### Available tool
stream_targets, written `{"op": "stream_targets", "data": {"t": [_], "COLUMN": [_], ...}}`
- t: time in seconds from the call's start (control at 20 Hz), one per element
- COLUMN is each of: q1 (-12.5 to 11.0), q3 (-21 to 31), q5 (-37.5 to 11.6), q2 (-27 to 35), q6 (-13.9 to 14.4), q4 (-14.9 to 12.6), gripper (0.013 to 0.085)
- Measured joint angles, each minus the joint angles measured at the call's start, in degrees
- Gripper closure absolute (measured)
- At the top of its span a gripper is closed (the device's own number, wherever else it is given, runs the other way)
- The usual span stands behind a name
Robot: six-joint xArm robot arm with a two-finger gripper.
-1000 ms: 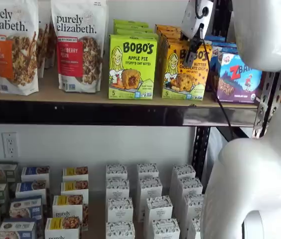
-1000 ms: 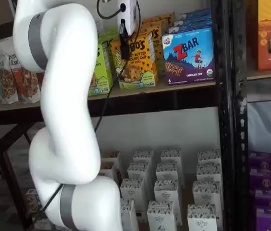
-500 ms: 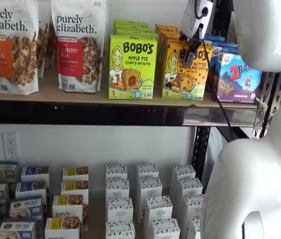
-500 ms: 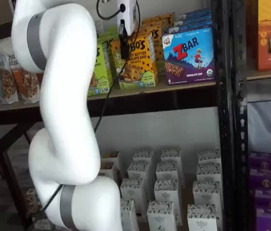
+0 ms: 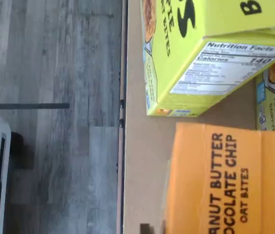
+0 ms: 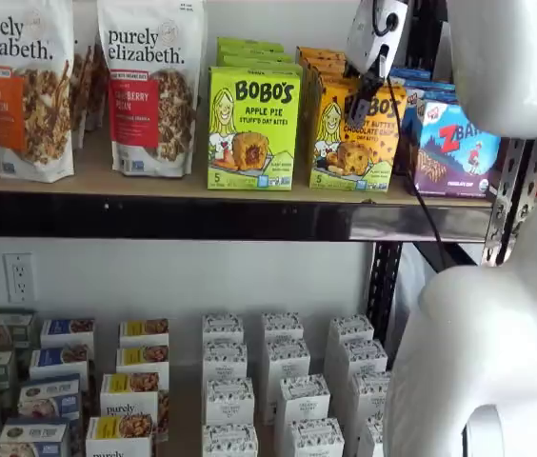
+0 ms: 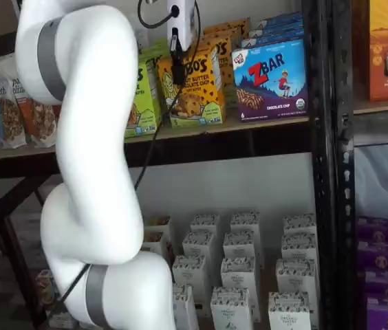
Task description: Pick up the orange box on the top shelf, the fifth box from the left
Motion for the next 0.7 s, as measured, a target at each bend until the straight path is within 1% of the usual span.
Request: {"op": "stream_targets", "data": {"t": [0.05, 0.7], "q1": [0.0, -0.5], "q3": [0.0, 0.1], "q5": [0.1, 0.4], "q2": [0.0, -0.4], "q6": [0.0, -0.4], "q4": [0.1, 0.2], "gripper": [0.053, 0.053]}}
